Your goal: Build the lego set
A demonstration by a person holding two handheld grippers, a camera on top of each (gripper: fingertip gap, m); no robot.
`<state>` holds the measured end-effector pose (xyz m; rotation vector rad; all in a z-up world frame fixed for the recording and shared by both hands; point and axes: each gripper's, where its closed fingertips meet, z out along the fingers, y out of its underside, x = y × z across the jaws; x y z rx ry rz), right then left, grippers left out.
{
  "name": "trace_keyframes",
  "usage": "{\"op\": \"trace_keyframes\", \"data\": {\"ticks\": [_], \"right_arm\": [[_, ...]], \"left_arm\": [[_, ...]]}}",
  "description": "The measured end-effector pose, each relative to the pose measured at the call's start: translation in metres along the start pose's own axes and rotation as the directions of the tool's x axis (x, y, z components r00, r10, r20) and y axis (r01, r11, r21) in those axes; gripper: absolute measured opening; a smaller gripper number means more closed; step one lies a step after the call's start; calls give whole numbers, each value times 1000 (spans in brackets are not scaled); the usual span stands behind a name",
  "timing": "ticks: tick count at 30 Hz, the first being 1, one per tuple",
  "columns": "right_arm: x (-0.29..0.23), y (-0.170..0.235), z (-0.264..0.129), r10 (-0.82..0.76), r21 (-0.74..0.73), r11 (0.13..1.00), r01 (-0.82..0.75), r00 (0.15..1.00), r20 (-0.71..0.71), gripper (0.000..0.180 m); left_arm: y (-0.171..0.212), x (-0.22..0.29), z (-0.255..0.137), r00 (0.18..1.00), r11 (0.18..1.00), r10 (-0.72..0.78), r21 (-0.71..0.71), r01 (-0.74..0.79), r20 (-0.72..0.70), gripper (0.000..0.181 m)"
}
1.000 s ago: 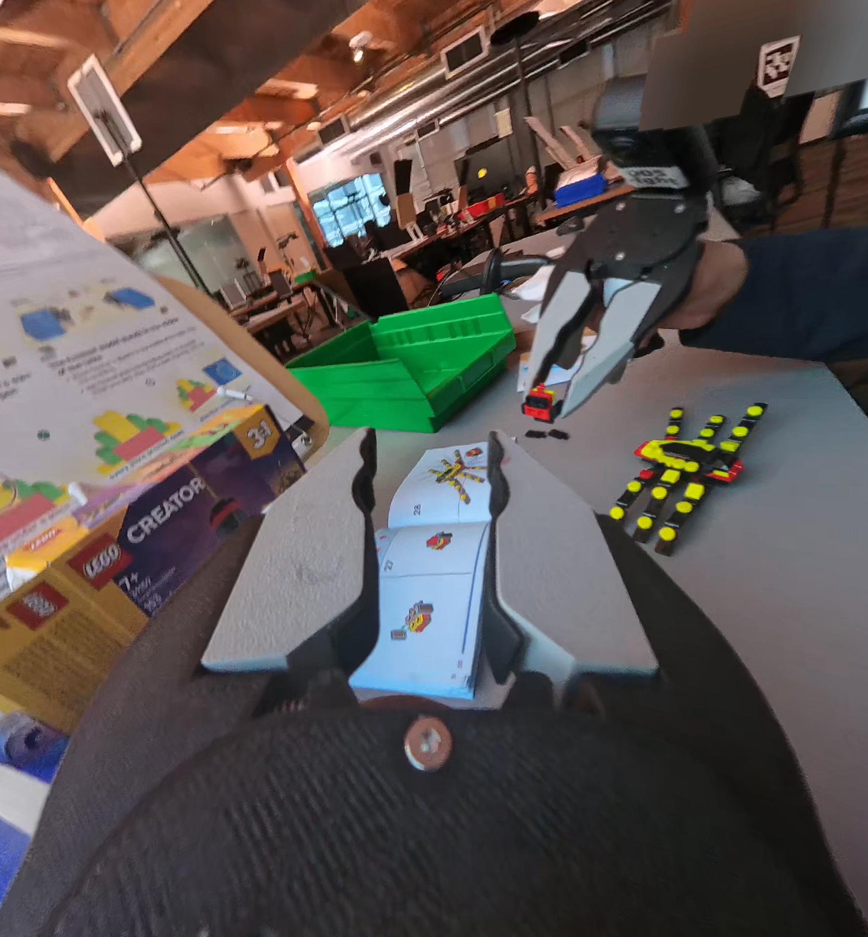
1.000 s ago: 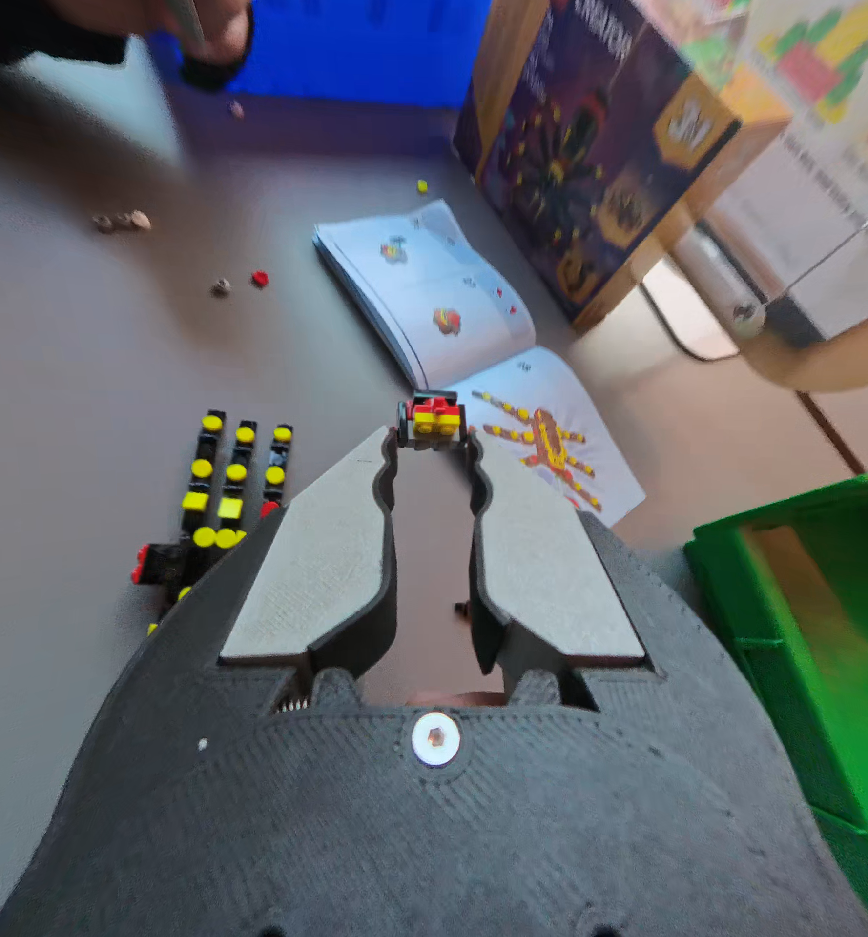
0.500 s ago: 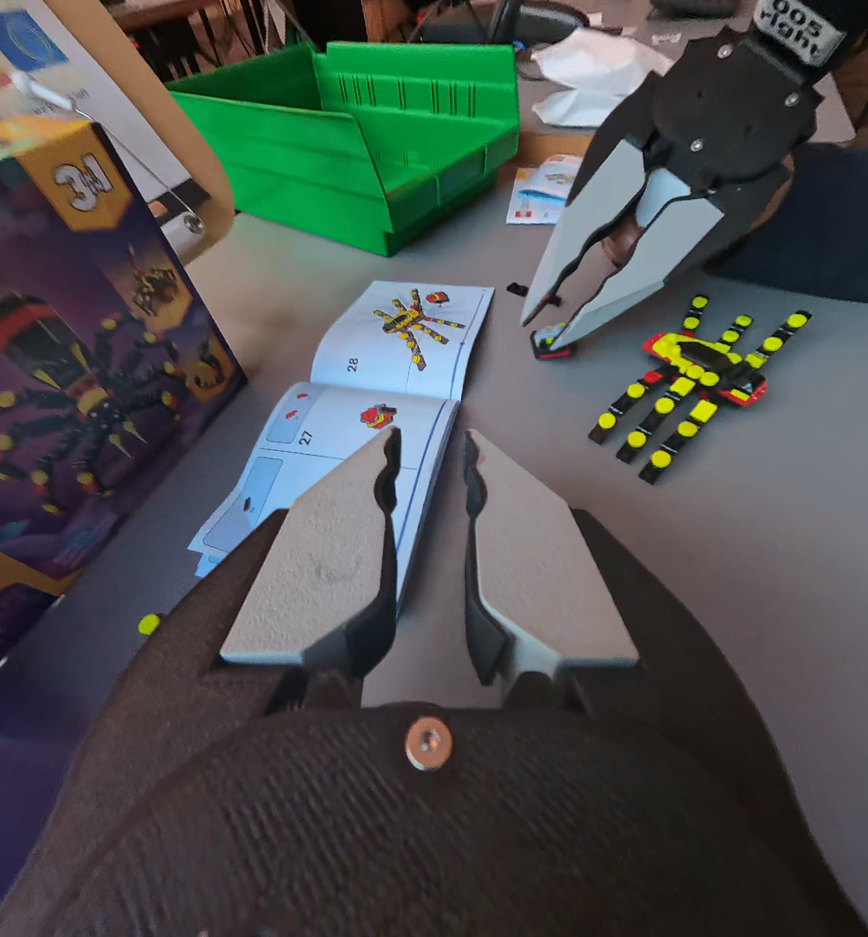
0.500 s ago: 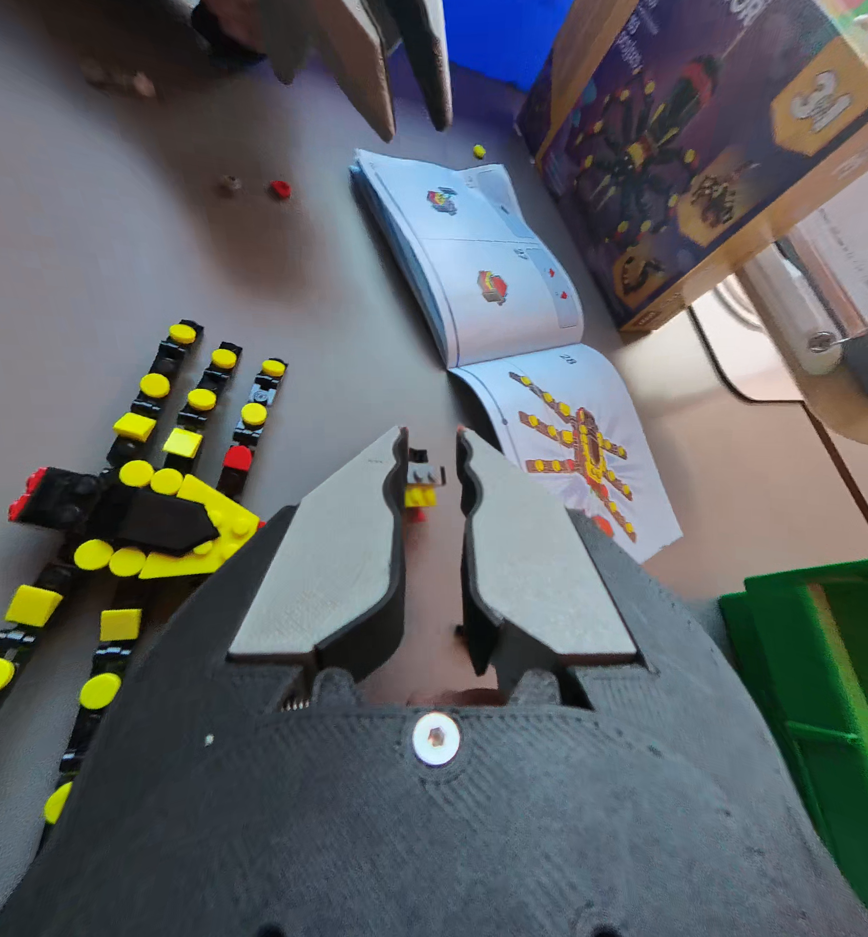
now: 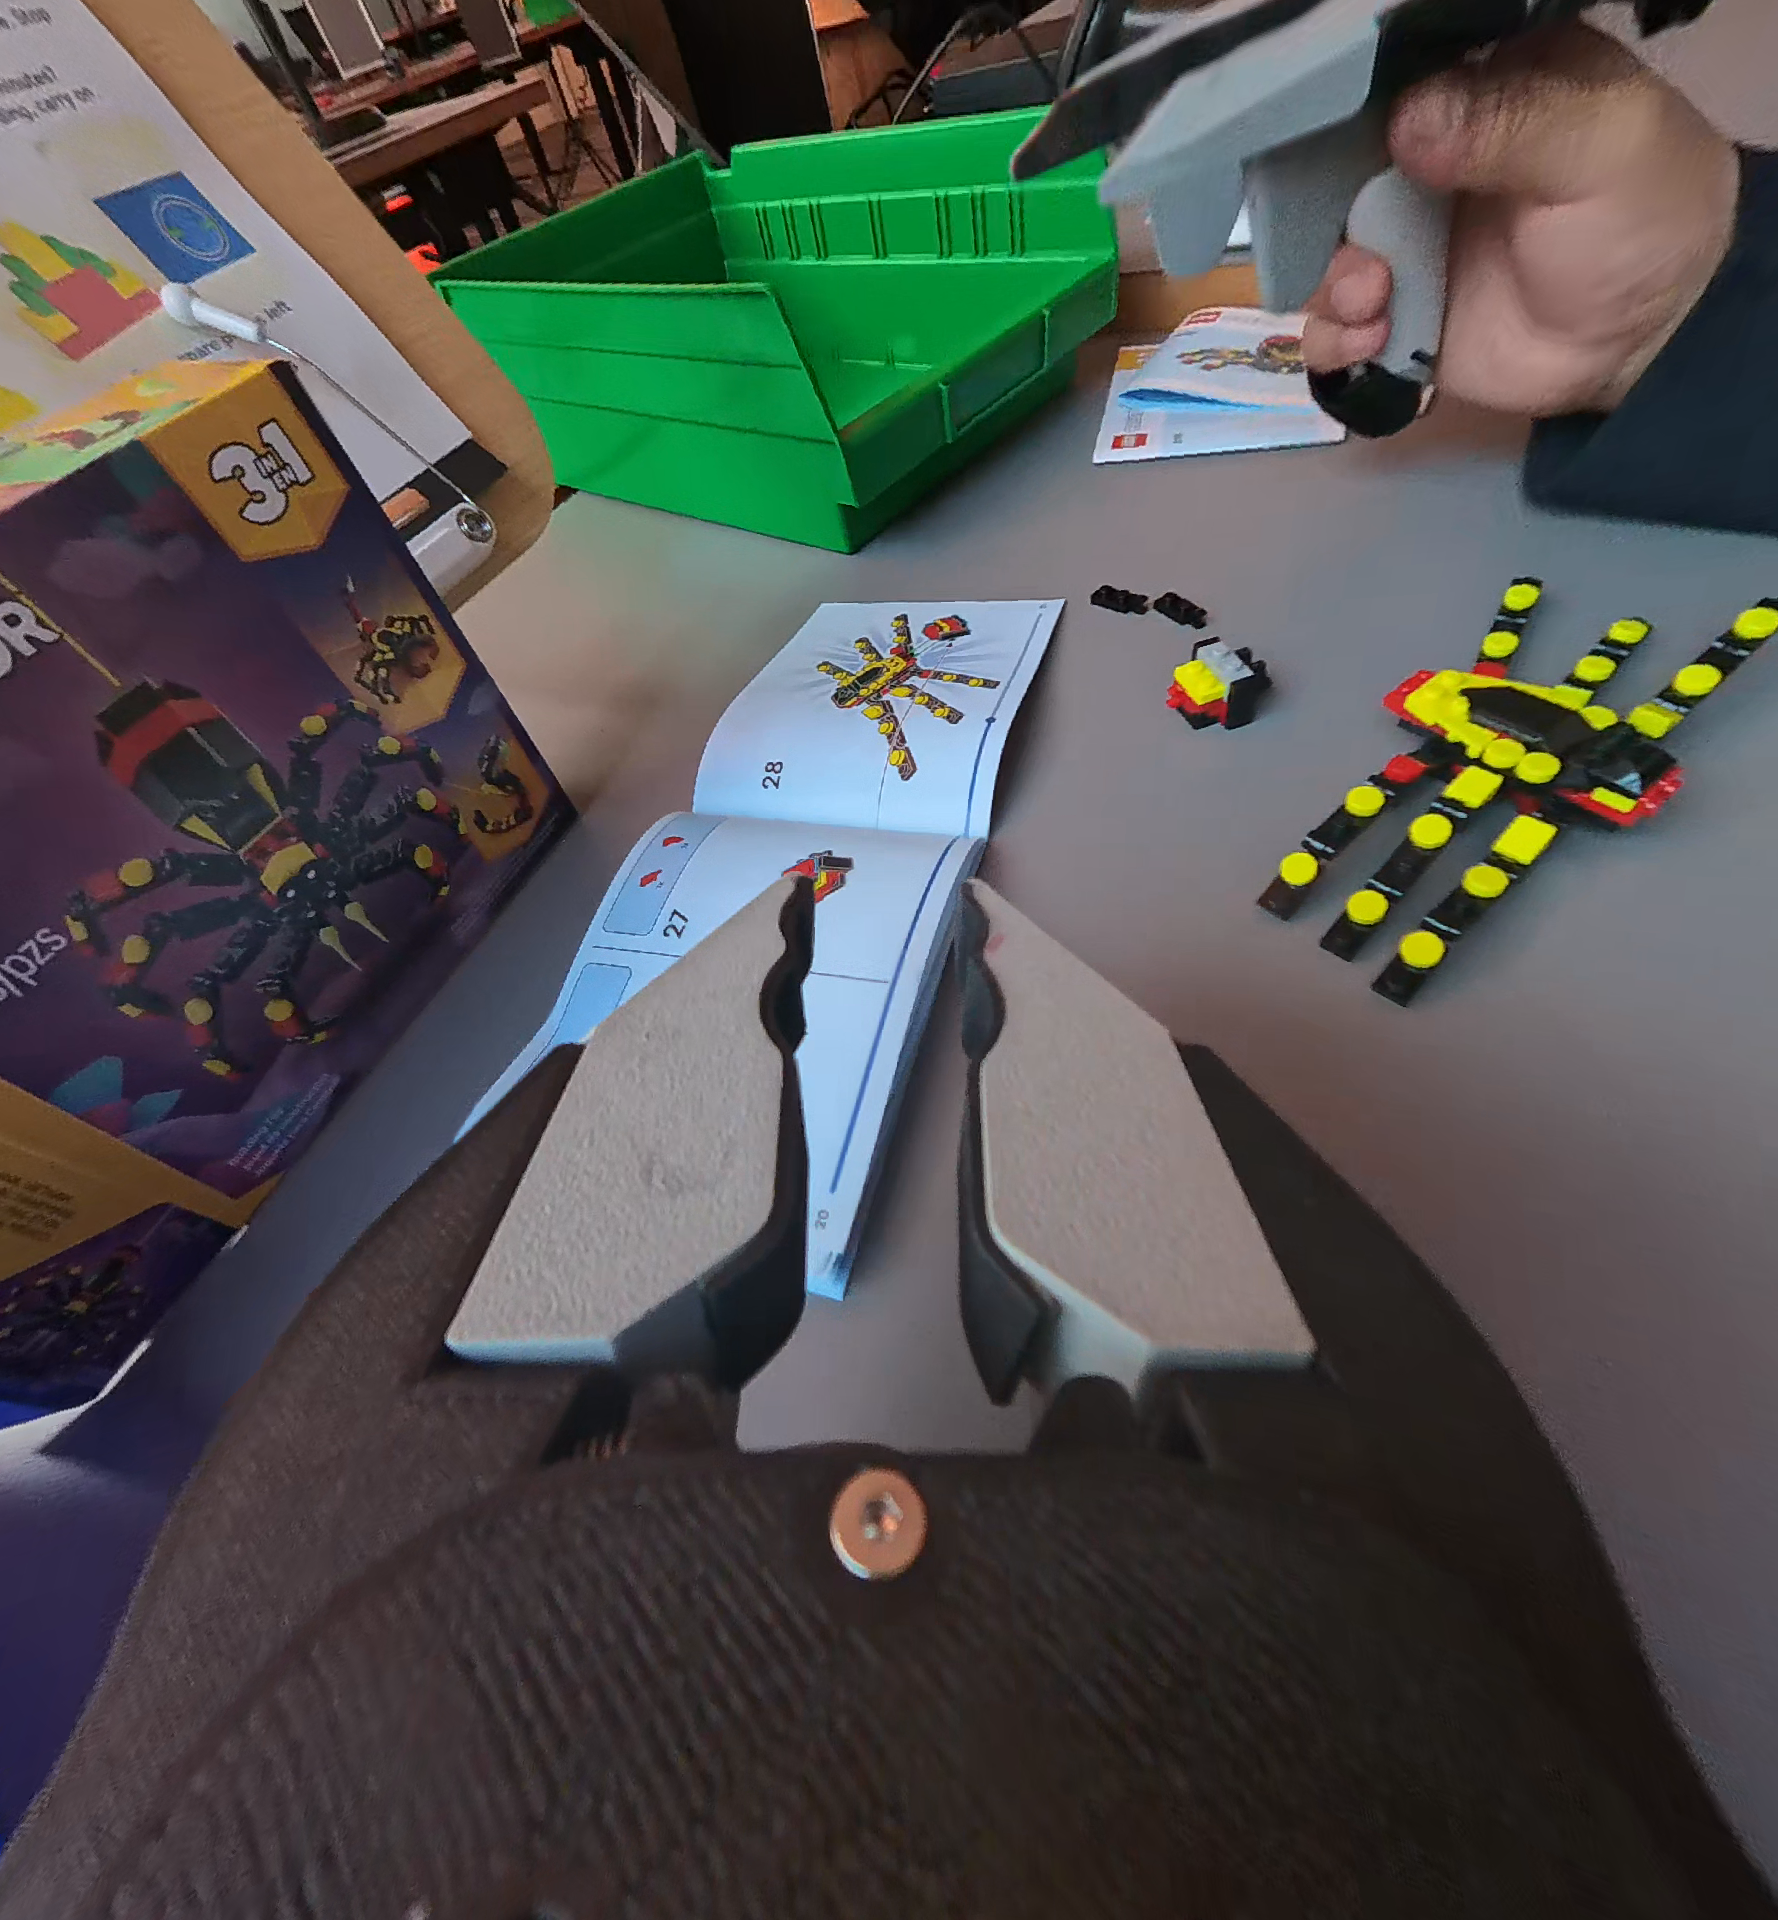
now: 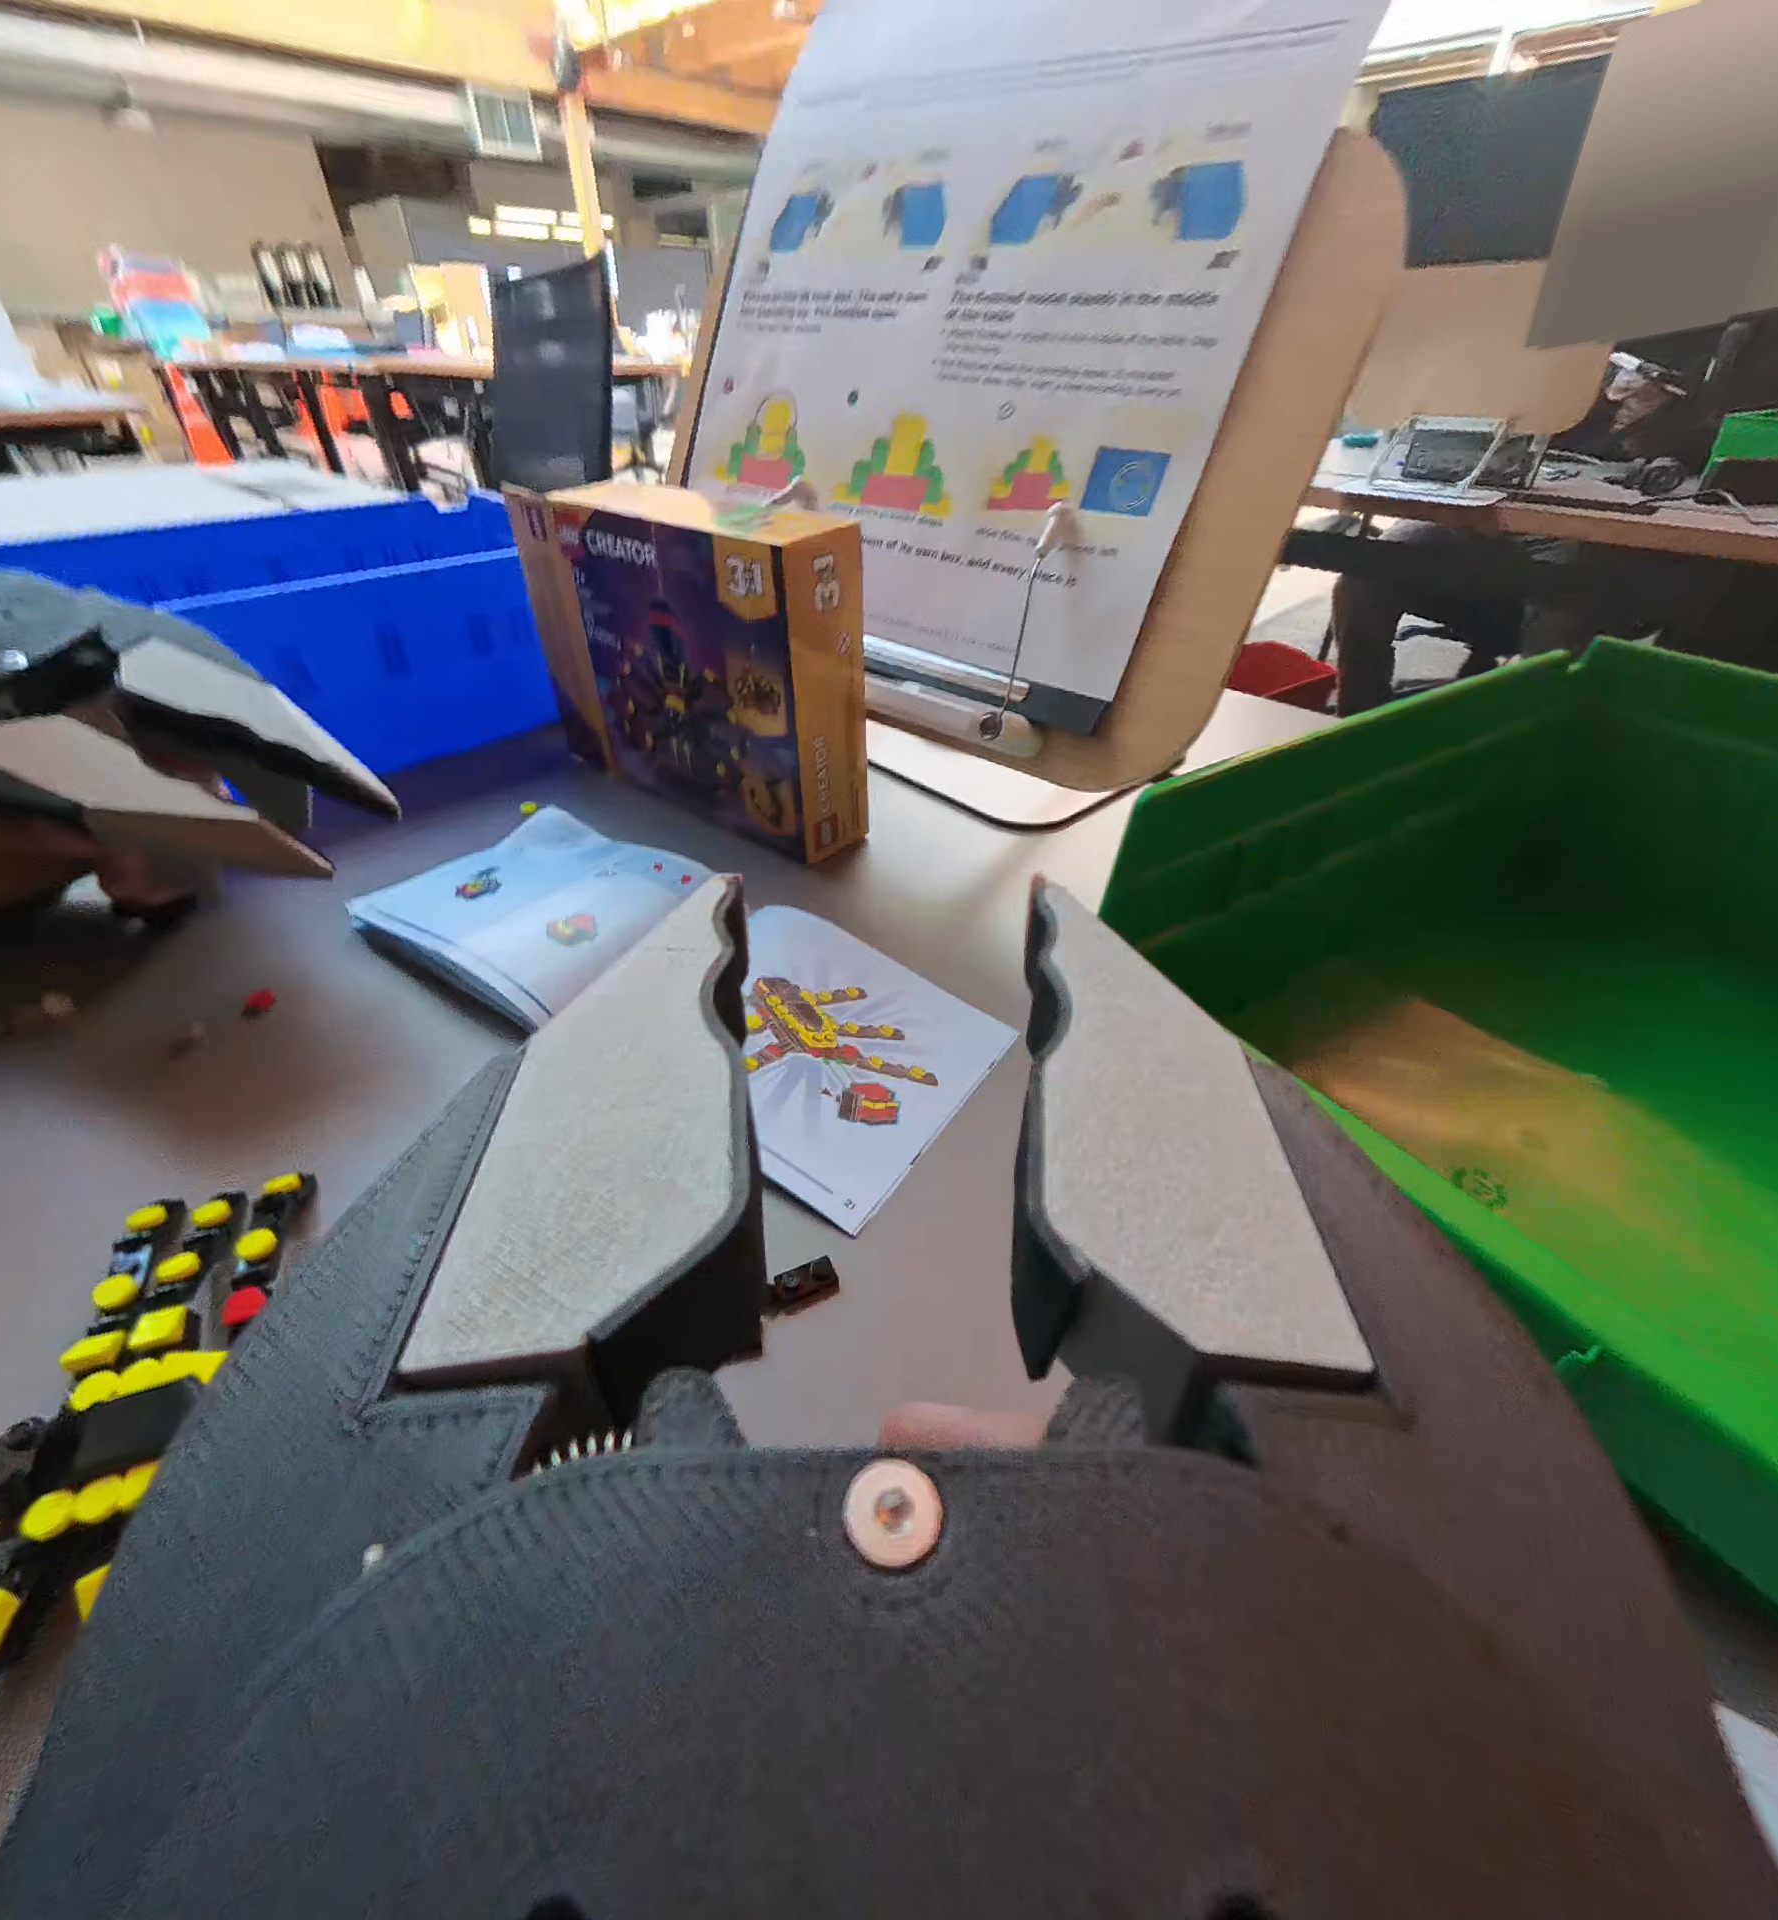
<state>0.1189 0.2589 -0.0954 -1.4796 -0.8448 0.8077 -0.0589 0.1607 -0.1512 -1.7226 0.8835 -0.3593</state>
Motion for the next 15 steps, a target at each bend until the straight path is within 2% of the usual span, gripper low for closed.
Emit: {"op": "trace_keyframes", "data": {"ticks": [7, 12, 15], "right_arm": [[11, 2, -8, 82, 32, 996, -82, 996, -17, 55], [2, 5, -3, 153, 41, 987, -155, 987, 41, 58], [-6, 15, 4, 135, -13, 991, -134, 989, 54, 60]], "left_arm": [[0, -2, 1, 996, 998, 68, -7, -68, 50, 25], [-11, -14, -8, 996, 996, 9, 84, -16, 89, 29], [-16, -20, -14, 992, 994, 6, 108, -19, 123, 30]]}}
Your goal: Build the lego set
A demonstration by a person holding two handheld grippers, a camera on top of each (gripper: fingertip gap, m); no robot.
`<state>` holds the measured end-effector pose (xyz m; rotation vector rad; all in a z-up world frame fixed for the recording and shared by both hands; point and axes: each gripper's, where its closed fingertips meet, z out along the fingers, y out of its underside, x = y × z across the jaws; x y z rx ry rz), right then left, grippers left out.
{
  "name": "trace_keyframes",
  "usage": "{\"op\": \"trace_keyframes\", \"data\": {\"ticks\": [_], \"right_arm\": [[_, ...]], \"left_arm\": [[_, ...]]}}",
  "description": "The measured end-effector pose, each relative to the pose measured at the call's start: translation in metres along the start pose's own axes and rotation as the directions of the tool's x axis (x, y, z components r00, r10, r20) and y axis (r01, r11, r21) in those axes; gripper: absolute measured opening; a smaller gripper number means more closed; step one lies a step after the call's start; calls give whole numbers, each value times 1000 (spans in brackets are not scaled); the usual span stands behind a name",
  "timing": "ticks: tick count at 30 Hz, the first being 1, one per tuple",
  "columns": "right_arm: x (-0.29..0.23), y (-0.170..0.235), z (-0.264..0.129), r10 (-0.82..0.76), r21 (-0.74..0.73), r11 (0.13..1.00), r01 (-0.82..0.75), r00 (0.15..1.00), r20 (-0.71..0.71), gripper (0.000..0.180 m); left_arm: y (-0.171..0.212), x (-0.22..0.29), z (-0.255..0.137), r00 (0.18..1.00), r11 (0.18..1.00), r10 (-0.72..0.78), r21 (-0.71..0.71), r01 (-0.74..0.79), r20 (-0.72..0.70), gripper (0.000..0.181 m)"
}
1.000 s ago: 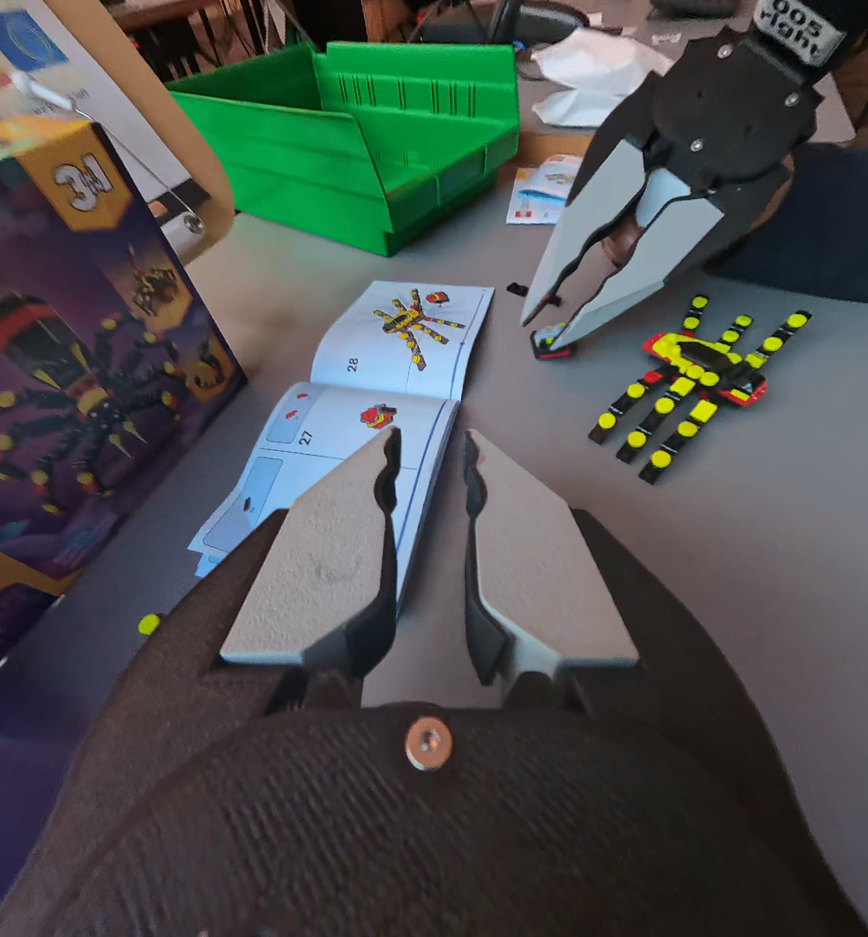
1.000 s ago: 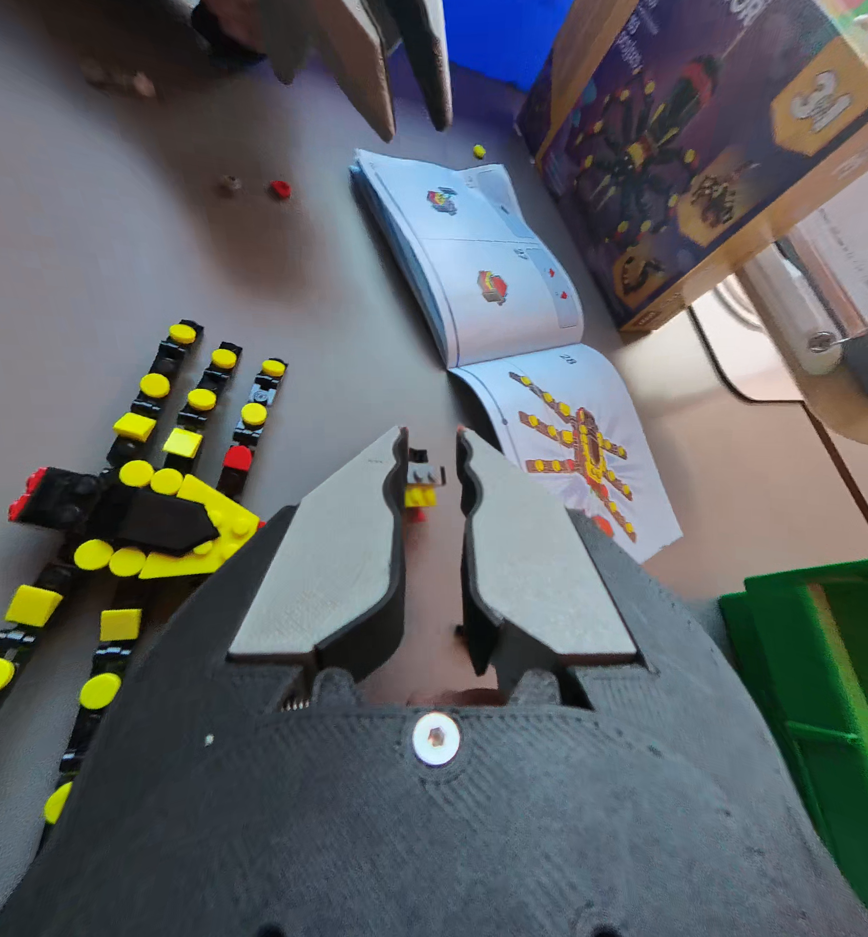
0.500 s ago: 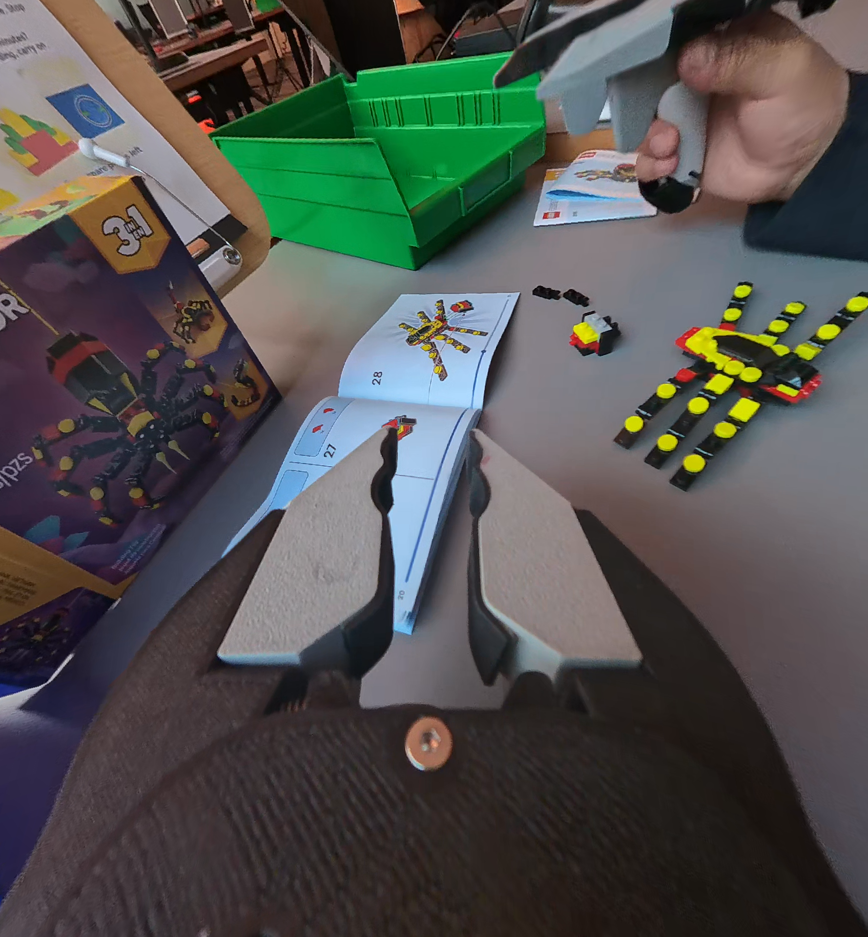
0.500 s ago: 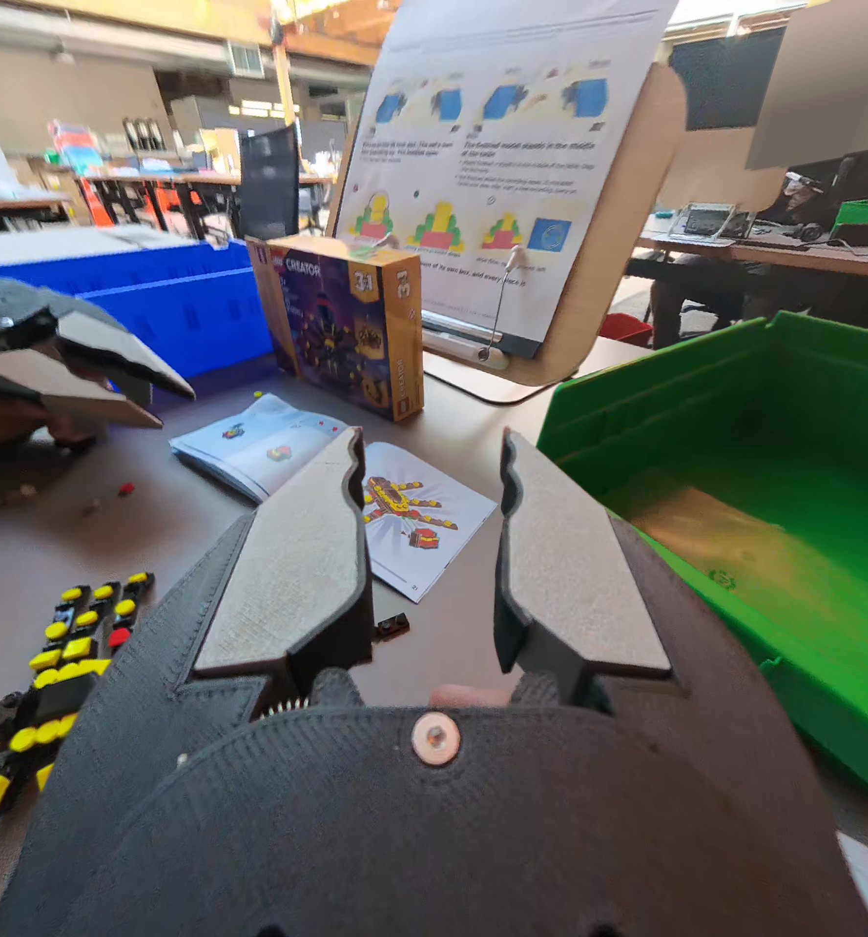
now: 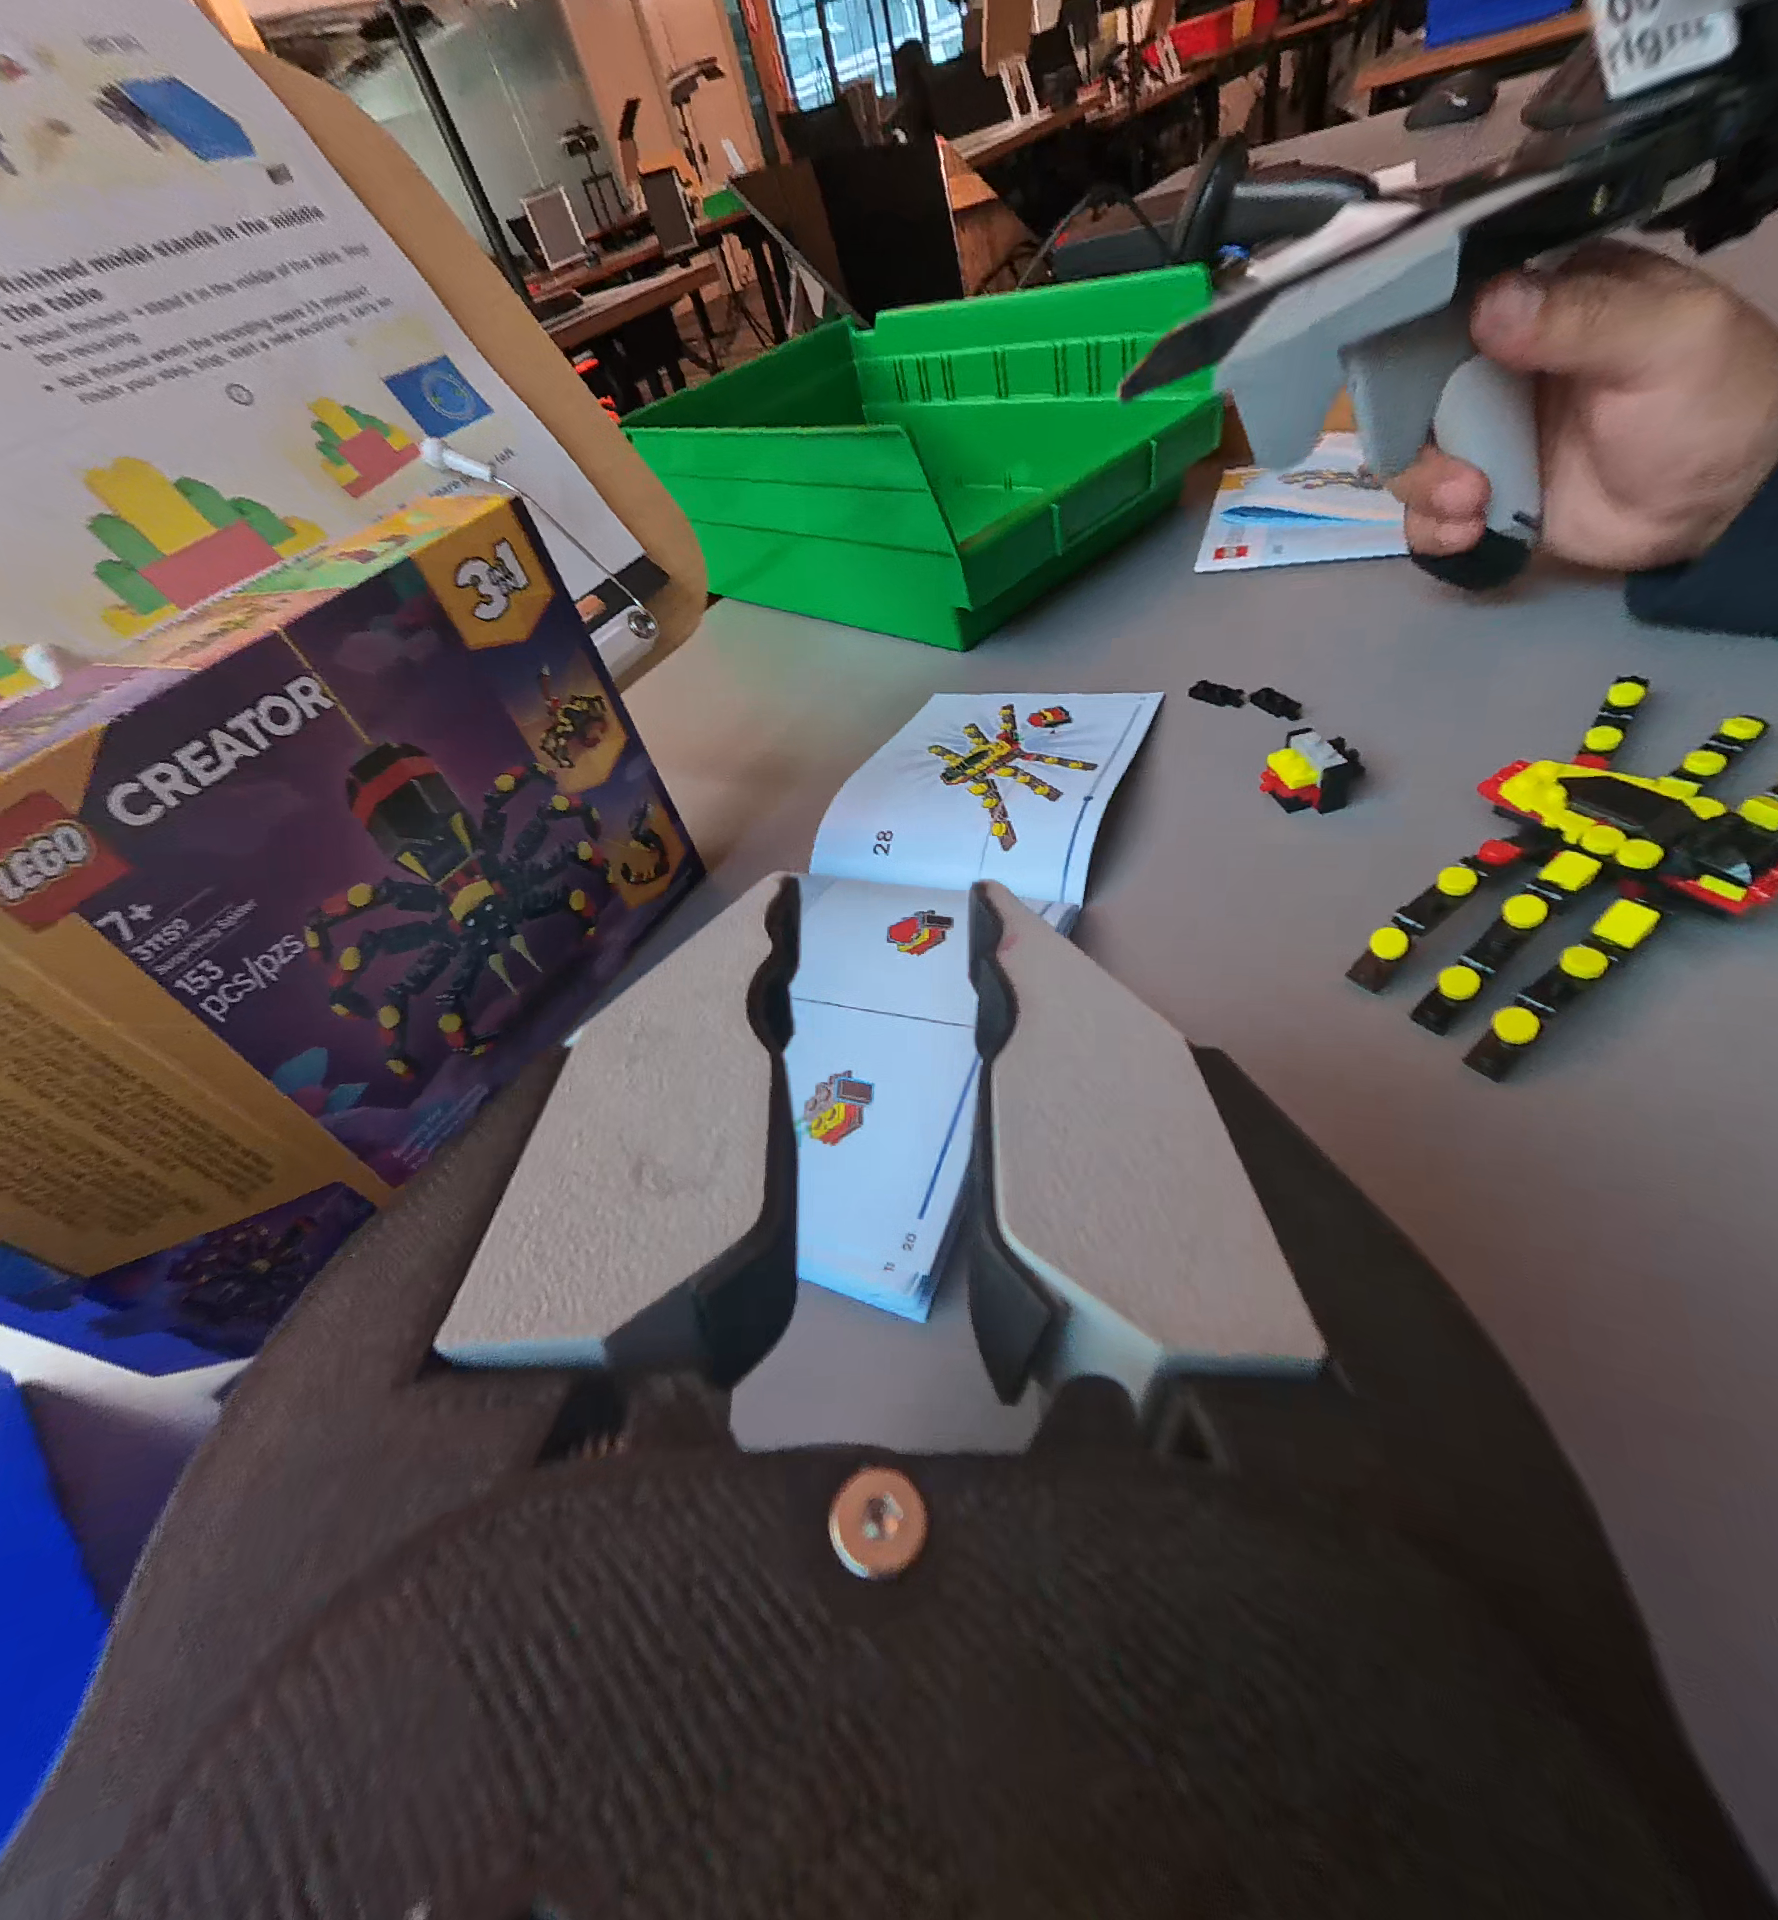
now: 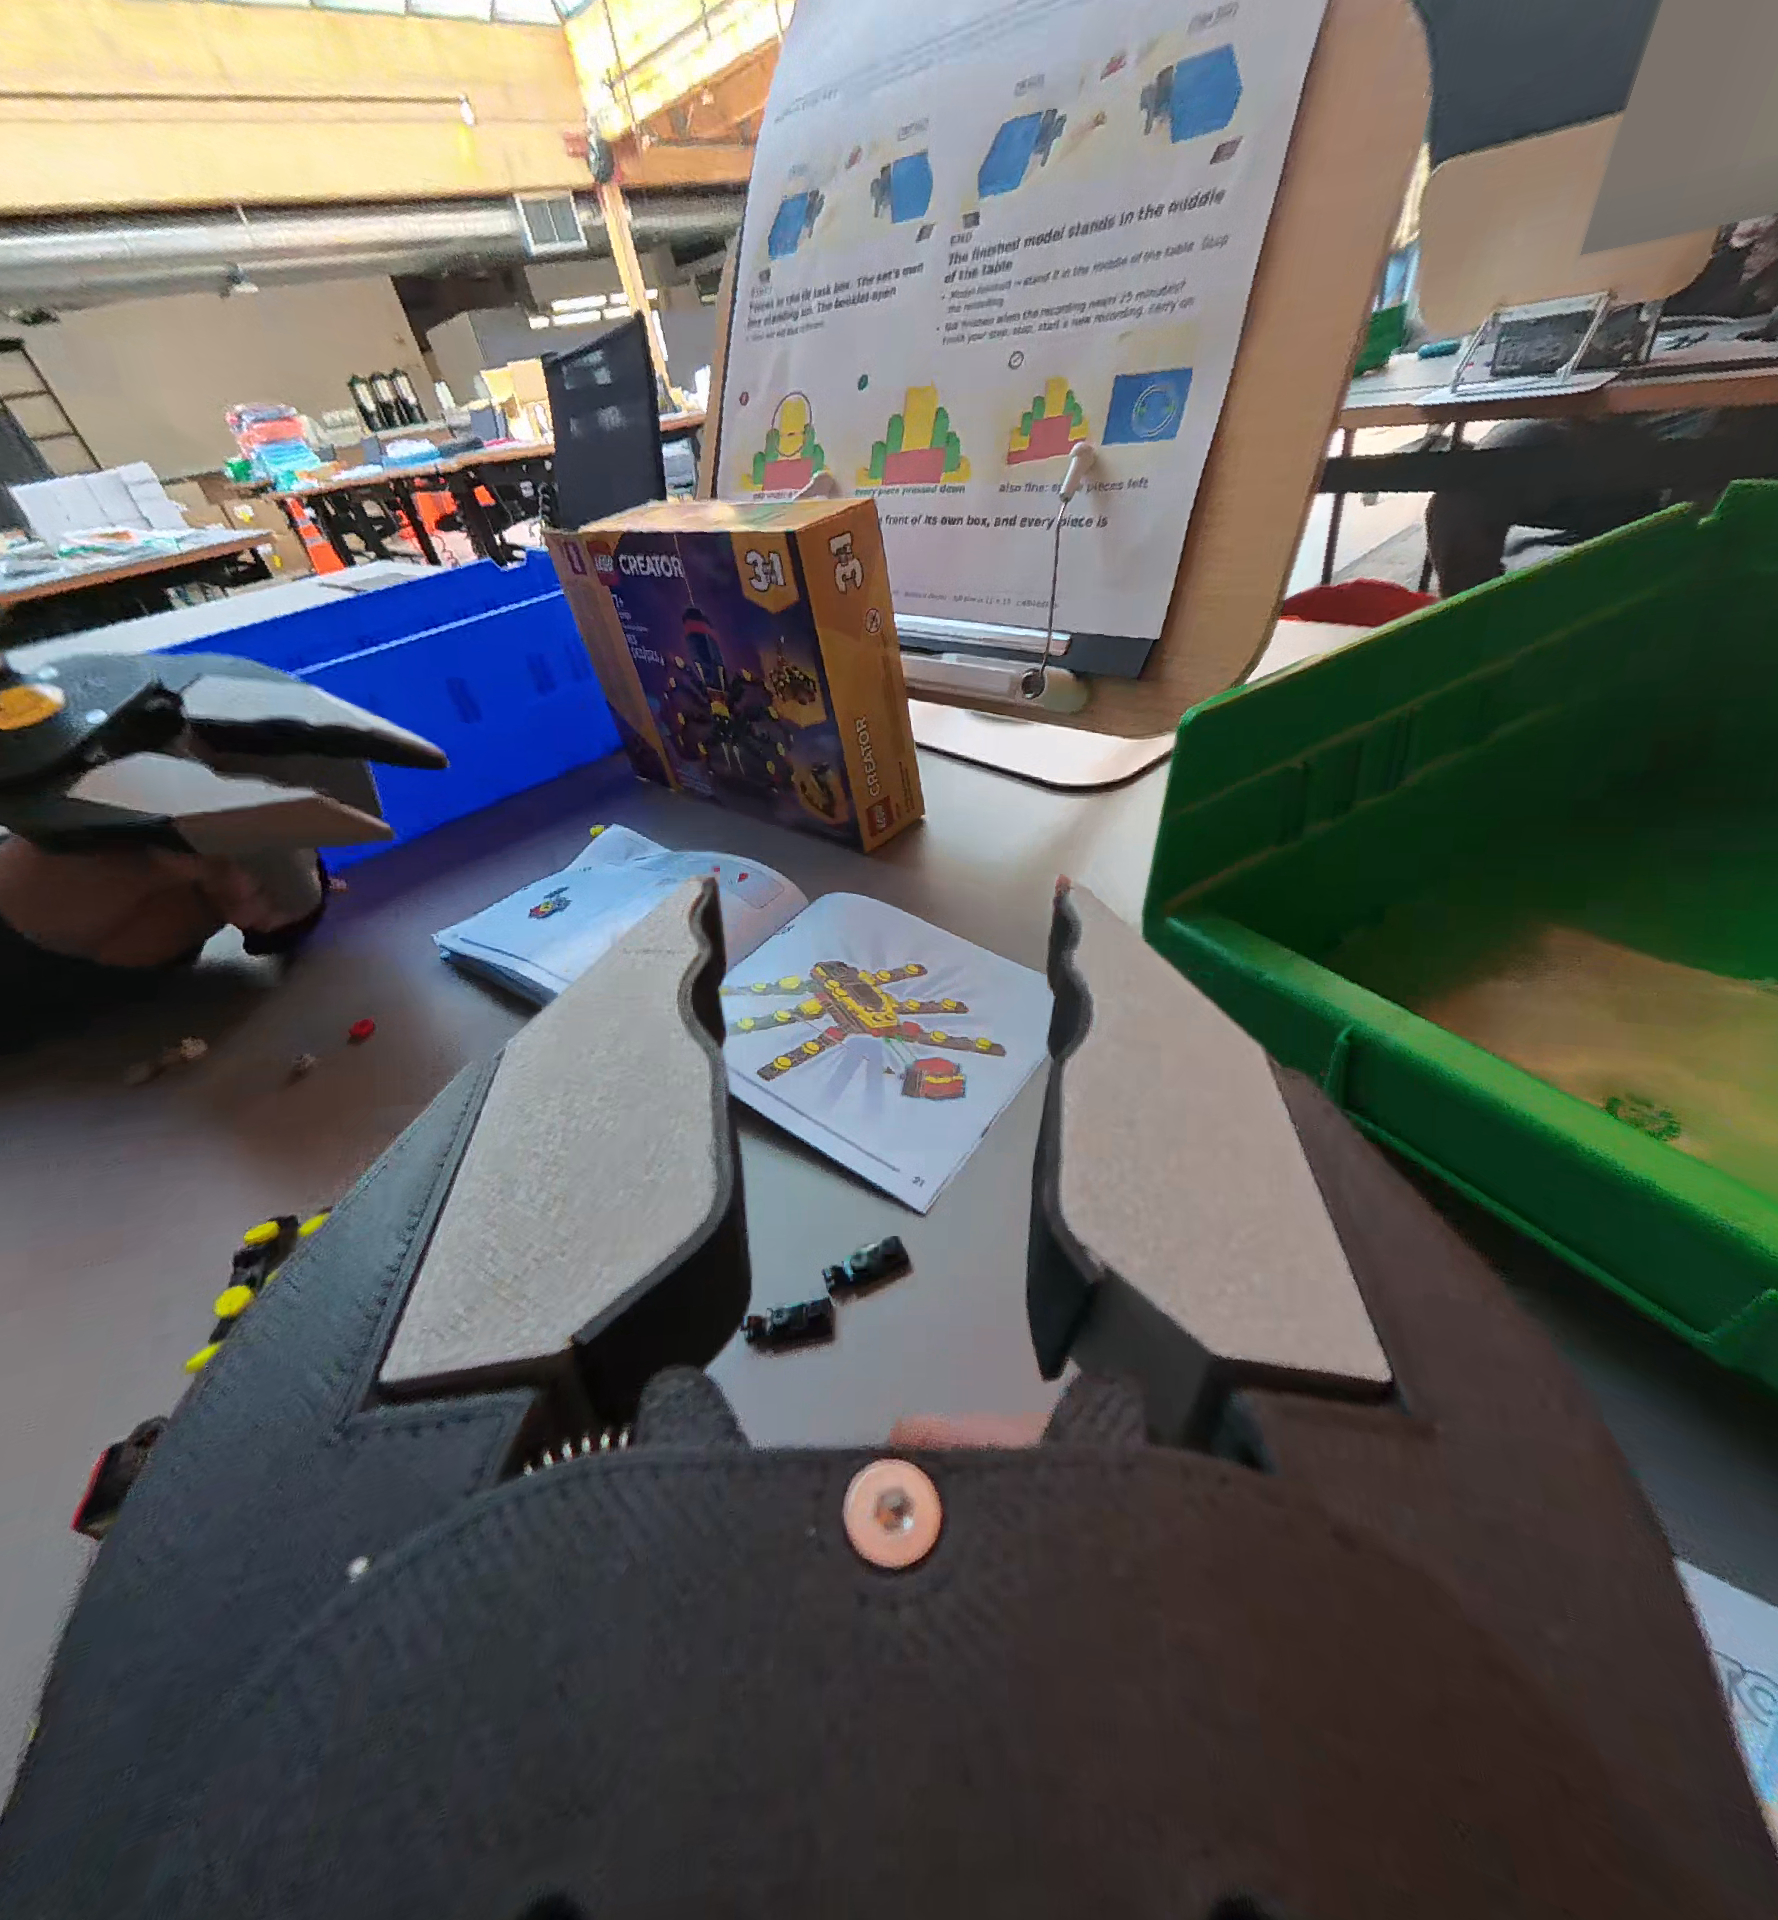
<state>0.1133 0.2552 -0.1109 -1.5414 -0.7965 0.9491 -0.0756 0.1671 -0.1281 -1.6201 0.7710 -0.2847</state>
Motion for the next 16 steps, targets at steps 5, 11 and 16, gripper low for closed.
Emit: {"op": "trace_keyframes", "data": {"ticks": [5, 11, 16], "right_arm": [[-13, 20, 14, -71, -109, 991, 73, 997, 24, 59], [-20, 19, 27, -166, -111, 979, 170, 985, 48, 55], [-28, 35, 39, -227, -194, 951, 241, 969, 92, 54]], "left_arm": [[-49, -12, -36, 989, 953, -148, 266, 142, 5, 24], [-73, -9, -59, 983, 899, -180, 402, 175, -24, 32], [-60, 5, -44, 984, 934, -165, 309, 177, -65, 36]]}}
